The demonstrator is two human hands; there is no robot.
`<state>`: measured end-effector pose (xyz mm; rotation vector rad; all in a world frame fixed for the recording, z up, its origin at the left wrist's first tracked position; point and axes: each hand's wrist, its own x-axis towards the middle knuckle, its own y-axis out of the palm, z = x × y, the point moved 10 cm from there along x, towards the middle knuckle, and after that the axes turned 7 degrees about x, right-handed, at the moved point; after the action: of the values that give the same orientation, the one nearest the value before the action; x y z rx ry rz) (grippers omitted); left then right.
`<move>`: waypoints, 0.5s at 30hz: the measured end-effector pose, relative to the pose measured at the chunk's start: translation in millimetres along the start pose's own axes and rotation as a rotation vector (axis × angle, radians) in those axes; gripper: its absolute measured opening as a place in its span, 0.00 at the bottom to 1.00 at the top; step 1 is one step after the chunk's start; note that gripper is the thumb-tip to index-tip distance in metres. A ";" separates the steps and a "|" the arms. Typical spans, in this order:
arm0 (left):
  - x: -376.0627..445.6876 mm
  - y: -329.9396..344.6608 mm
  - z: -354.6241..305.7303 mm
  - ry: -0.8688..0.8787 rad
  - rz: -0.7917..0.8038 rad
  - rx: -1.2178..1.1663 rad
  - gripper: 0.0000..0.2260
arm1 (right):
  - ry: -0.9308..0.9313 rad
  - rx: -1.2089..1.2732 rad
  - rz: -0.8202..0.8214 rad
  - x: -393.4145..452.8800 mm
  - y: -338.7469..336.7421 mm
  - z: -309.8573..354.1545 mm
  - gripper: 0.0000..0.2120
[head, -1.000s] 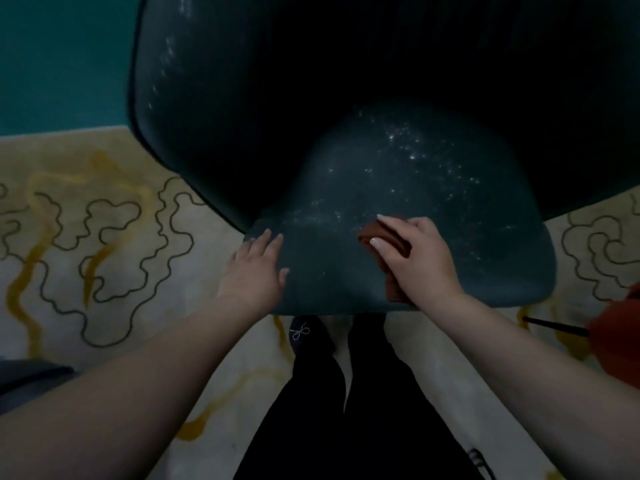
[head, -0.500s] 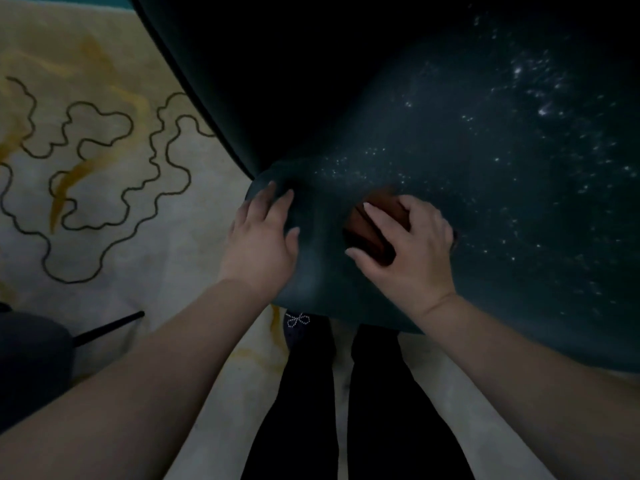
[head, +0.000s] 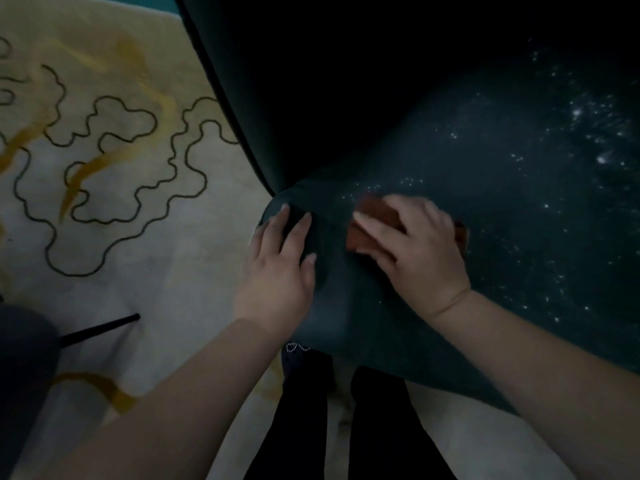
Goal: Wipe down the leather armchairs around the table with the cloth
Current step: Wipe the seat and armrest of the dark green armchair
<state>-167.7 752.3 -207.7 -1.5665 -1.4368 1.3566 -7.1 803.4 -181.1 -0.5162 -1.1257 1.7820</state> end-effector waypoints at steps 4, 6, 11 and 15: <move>-1.7 2.9 0.3 -0.009 0.021 0.015 0.23 | 0.160 -0.058 -0.101 -4.6 -12.2 -12.3 0.20; -2.1 2.4 -0.4 -0.024 0.044 0.005 0.24 | 0.046 -0.080 -0.059 -19.8 -3.2 11.6 0.21; -3.0 4.3 -3.1 -0.044 0.059 -0.008 0.25 | -0.132 -0.075 0.055 30.8 4.8 14.7 0.20; -3.8 6.4 0.6 -0.039 0.063 -0.012 0.25 | 0.137 -0.115 -0.077 65.5 -12.6 -24.4 0.19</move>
<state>-165.7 747.1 -212.7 -1.6136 -1.4318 1.4249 -14.2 873.7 -174.1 -0.6453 -1.1409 1.5981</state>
